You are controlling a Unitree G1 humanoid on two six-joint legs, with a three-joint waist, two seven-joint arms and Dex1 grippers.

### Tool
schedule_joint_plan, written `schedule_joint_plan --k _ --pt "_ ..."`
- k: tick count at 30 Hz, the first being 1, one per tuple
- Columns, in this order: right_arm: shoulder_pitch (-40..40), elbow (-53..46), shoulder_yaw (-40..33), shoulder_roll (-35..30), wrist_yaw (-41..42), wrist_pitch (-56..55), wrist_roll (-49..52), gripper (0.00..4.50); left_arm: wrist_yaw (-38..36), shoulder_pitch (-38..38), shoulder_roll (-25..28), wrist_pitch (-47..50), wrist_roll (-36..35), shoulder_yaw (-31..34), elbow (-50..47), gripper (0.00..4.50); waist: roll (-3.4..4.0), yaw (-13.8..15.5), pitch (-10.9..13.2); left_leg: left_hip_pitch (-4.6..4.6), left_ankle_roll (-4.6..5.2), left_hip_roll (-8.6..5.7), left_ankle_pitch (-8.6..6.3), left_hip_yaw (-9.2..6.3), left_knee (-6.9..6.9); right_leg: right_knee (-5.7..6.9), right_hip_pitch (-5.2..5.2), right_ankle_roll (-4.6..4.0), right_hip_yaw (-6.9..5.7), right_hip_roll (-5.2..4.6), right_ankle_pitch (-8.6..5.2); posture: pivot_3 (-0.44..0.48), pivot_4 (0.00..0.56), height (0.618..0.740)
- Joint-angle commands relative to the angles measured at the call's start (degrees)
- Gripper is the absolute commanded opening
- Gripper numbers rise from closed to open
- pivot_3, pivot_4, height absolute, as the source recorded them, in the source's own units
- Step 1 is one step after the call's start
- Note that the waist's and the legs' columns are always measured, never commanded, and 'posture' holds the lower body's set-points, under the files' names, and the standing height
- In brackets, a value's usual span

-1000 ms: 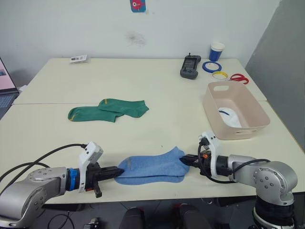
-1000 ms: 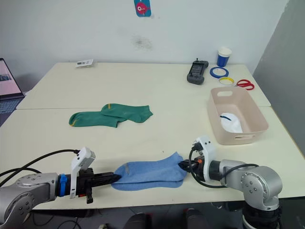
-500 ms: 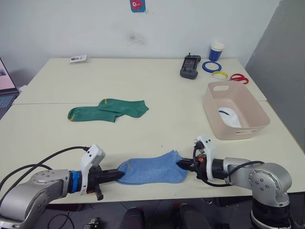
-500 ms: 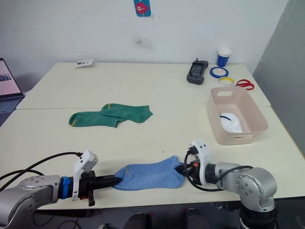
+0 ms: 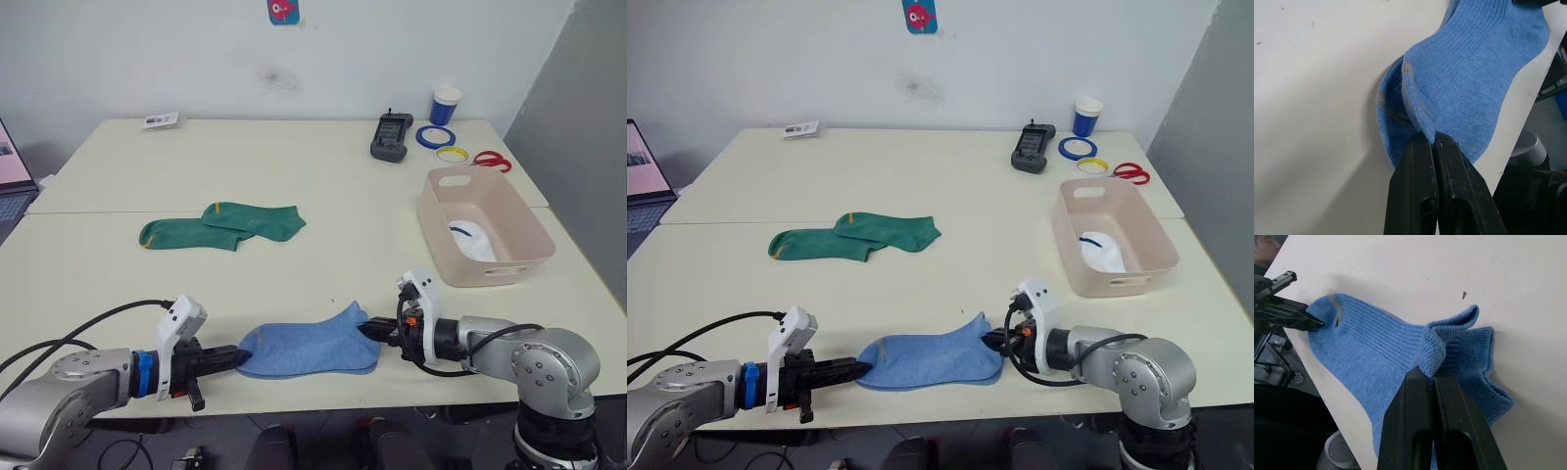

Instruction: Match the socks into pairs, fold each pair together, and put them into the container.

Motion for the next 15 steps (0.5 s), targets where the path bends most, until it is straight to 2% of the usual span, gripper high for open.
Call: schedule_joint_plan --k 1,15 --pt "0.01 -1.27 1.1 -0.8 0.03 -1.69 0.68 0.03 -0.55 0.27 0.51 -1.64 0.1 1.01 -0.33 0.0 0.0 0.0 0.0 0.0 0.0 0.0 0.0 0.0 0.0 0.0 0.0 0.0 0.0 0.0 0.0 0.0 0.15 0.74" --pt "1.5 0.8 4.8 -3.61 -0.08 -6.75 -0.72 0.03 -0.36 0.69 -0.02 -3.74 2.36 -1.94 1.39 0.0 0.0 0.0 0.0 -0.01 0.0 0.01 0.0 0.0 -0.02 -0.01 -0.02 -0.02 0.0 0.0 -0.01 0.0 0.15 0.74"
